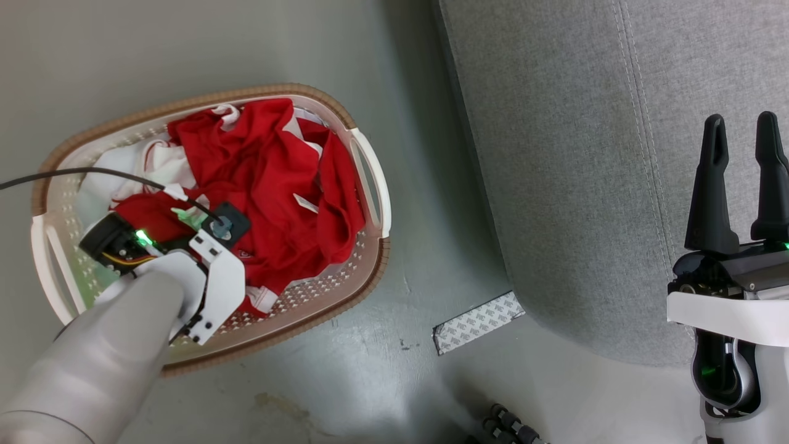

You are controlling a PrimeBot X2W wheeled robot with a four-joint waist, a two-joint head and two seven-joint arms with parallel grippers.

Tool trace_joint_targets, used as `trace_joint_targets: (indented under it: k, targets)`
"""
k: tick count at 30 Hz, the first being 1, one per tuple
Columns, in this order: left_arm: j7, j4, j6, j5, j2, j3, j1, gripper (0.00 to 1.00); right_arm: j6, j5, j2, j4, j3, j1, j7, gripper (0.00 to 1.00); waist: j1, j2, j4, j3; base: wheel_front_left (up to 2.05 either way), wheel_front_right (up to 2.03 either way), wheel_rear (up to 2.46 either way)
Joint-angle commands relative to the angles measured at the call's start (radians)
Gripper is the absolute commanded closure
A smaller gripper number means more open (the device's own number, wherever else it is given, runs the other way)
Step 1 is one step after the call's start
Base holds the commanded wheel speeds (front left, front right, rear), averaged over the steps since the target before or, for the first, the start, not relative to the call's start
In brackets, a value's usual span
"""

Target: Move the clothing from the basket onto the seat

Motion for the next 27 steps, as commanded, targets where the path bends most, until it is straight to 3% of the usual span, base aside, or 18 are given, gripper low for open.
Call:
trace_joint_targets:
  k: [1,2,3,12,27]
  targets:
    - [-0.008,0.013,0.002,-0.021,0.007,-0.008,-0.010,0.56,-0.002,0.006,0.000,0.002,0.003,-0.010,0.000,0.00,-0.0001,0.0000,-0.002,0.004,0.00,0.00,0.00]
    - [-0.014,0.016,0.002,-0.030,0.004,-0.013,-0.012,0.93,-0.002,0.007,0.000,0.003,0.004,-0.012,0.000,0.00,-0.0001,0.0000,0.000,0.003,0.00,0.00,0.00]
    - [-0.016,0.017,0.002,-0.041,-0.002,-0.020,-0.009,1.00,-0.002,0.006,0.000,0.005,0.003,-0.013,0.000,0.00,-0.0001,0.0000,0.002,0.002,0.00,0.00,0.00]
    - [-0.121,0.030,0.002,-0.104,-0.062,-0.051,0.001,1.00,-0.002,-0.044,0.000,0.024,-0.022,-0.024,0.000,0.00,-0.0001,0.0000,0.060,-0.092,0.00,0.00,0.00]
    - [-0.354,0.039,0.002,-0.281,-0.248,-0.028,0.149,1.00,-0.002,-0.227,-0.001,0.076,-0.060,0.063,0.000,0.00,-0.0001,0.0000,0.253,-0.493,0.00,0.00,0.00]
